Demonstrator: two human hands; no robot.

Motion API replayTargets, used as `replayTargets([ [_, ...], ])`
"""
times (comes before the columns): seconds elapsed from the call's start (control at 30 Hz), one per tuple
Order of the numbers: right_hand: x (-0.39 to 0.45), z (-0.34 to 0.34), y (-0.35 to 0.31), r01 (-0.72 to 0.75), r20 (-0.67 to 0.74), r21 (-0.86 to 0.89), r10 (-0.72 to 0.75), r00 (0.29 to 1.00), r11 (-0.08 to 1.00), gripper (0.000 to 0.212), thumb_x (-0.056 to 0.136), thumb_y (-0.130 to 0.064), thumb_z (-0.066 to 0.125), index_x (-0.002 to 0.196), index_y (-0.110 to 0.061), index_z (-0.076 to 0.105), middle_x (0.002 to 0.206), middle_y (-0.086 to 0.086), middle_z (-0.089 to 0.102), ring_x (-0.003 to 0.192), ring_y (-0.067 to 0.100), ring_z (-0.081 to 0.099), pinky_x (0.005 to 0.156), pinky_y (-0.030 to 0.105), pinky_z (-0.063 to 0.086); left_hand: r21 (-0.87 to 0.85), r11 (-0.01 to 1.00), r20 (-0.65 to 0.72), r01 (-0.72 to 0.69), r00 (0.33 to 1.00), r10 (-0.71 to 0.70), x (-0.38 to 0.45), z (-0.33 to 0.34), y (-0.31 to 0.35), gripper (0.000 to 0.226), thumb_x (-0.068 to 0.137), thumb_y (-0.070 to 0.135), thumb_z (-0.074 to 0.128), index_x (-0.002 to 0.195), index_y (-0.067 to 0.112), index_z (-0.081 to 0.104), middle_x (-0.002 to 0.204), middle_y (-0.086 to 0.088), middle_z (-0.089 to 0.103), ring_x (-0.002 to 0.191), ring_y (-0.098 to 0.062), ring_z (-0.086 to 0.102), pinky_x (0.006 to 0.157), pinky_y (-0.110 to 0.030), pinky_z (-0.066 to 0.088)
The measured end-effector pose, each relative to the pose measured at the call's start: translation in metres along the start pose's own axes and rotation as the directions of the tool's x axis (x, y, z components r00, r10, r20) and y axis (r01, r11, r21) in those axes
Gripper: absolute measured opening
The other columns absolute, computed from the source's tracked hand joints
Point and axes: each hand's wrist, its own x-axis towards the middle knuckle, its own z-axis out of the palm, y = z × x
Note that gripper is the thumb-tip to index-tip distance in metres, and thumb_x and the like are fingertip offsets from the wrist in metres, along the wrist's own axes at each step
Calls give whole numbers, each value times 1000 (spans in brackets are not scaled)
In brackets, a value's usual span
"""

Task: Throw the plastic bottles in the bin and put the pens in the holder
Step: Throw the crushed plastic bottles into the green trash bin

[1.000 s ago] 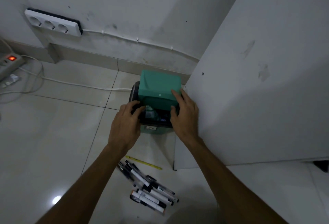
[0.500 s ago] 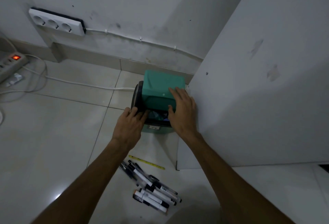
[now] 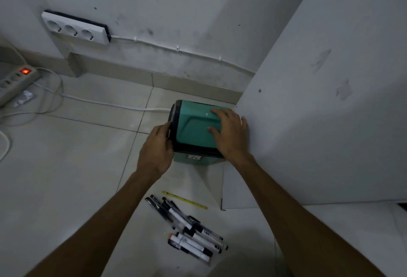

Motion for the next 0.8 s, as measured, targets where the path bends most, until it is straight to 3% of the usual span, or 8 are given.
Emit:
replayTargets([
  [0.5,-6,8,1,11,-83,17,-10,996,1000,55,86,-27,70,137,-27,49,140,-3,49,136,19,39,120,51,13,-24,999,-25,33,999,-33,3,10,-21,57,91,9,56,143,29,41,133,3,54,102,-10,59,82,-34,54],
  [0.67,-14,11,3,6,-159,125,14,987,992,61,82,-20,72,138,-23,49,146,1,45,138,19,38,123,47,6,-34,998,-27,47,998,-48,-2,9,-23,58,89,7,55,140,32,42,134,4,54,100,-8,59,83,-37,55],
  [0.8,-38,18,6,33,-207,221,14,978,975,59,83,-12,69,137,-22,49,150,1,41,139,21,35,122,45,16,-35,995,-18,90,996,-91,-21,12,-29,58,89,7,55,141,28,39,136,5,52,102,-5,55,84,-34,52],
])
